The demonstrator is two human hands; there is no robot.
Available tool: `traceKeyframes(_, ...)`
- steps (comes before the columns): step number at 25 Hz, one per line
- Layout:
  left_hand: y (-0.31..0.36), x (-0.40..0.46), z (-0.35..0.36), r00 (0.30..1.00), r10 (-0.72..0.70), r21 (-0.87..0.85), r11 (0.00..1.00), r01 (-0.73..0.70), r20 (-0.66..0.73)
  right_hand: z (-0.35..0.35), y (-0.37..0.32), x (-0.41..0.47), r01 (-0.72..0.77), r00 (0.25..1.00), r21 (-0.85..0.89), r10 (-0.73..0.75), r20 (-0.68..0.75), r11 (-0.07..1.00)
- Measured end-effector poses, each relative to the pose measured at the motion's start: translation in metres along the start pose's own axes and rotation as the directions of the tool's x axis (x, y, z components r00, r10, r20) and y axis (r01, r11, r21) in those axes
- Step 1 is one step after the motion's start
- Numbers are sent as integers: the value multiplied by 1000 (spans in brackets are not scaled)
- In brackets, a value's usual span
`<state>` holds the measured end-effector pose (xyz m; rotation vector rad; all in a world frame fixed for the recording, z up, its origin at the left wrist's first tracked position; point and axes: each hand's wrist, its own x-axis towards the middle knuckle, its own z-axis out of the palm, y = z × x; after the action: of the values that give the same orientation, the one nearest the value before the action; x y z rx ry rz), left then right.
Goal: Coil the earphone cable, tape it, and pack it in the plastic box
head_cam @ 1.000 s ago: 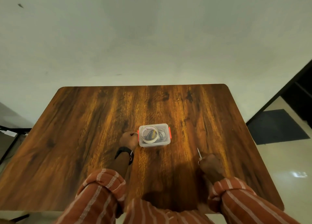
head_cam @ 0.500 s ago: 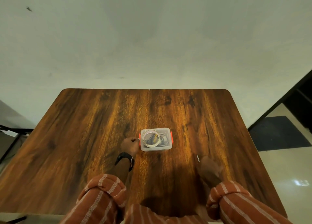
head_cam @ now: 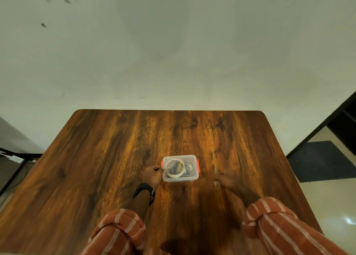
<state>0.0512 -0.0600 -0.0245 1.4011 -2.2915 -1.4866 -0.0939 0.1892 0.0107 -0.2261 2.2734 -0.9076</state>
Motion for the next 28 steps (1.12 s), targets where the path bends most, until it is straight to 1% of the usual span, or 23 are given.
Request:
traceKeyframes(2, 0, 0, 1, 1000, -23, -30, 999, 23, 7, 1, -27, 16, 115, 993, 26, -115, -16, 993)
traceKeyframes(4, 1, 1, 0, 998, -55, -67, 996, 55, 3, 7, -56, 26, 173, 985, -32, -172, 19, 984)
traceKeyframes(5, 1, 3, -2, 997, -73, -85, 994, 73, -3, 11, -64, 31, 181, 983, -62, -178, 53, 981)
traceKeyframes(8, 1, 6, -7, 992, -120, -135, 983, 123, 26, 26, -67, 48, 138, 984, -154, -118, 133, 978)
traceKeyframes(11, 8, 2, -11, 986, -155, -194, 967, 165, 66, 37, -62, 55, 152, 983, -182, -129, 132, 971)
traceKeyframes(13, 10, 1, -12, 979, -181, -210, 958, 196, 91, 41, -60, 48, 152, 988, -108, -148, 42, 982)
traceKeyframes(15, 10, 1, -10, 975, -201, -223, 950, 217, 91, 42, -59, 37, 94, 995, 57, -91, -51, 994)
traceKeyframes(17, 11, 3, -8, 976, -201, -247, 945, 214, 78, 46, -57, 26, -7, 997, 220, 23, -72, 976)
traceKeyframes(19, 17, 4, -3, 979, -186, -296, 933, 204, 88, 45, -59, 10, -38, 996, 279, 59, -66, 959)
traceKeyframes(21, 32, -2, 3, 980, -173, -342, 919, 196, 97, 39, -60, -7, -4, 995, 204, 25, -101, 979)
traceKeyframes(23, 41, -8, 10, 981, -169, -371, 908, 194, 98, 29, -59, -22, 52, 985, 121, -30, -171, 991)
traceKeyframes(25, 44, -18, 16, 980, -144, -353, 917, 183, 133, 20, -56, -33, 100, 985, 36, -94, -142, 994)
traceKeyframes(26, 45, -22, 17, 980, -134, -332, 926, 178, 150, 18, -55, -35, 107, 989, -2, -107, -101, 994)
traceKeyframes(28, 54, -30, 14, 983, -112, -315, 937, 153, 145, 14, -55, -39, 90, 995, -31, -91, -33, 995)
